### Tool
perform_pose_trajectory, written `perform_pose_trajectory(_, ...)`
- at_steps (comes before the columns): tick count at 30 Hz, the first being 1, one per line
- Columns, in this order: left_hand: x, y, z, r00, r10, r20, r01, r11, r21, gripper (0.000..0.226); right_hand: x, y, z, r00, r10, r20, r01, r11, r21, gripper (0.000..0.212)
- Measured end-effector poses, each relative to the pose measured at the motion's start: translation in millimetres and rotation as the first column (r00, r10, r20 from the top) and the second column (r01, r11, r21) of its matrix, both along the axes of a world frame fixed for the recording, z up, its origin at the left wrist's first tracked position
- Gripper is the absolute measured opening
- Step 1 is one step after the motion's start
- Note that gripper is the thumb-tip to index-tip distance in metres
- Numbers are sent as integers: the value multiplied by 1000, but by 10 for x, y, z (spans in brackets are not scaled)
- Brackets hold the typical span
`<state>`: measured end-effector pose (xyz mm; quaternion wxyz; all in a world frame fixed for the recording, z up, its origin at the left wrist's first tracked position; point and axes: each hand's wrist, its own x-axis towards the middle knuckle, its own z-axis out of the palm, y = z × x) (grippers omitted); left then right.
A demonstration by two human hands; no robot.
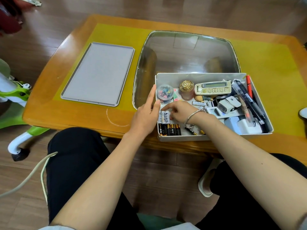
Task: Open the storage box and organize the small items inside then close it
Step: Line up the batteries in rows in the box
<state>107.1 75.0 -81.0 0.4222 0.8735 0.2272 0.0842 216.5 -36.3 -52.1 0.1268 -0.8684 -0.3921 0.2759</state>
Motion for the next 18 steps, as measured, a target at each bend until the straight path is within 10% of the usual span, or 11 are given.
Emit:
perform_pose_trajectory(9,1,12,20,1000,-2,-12,2,1000,3,53,293,-387,173,940,-250,233,218,964,155,20)
perform_pose_trajectory(18,-3,8,-1,1000,8,-10,-8,1000,0,52,276,-532,146,925,-182,335,247,956,-161,25)
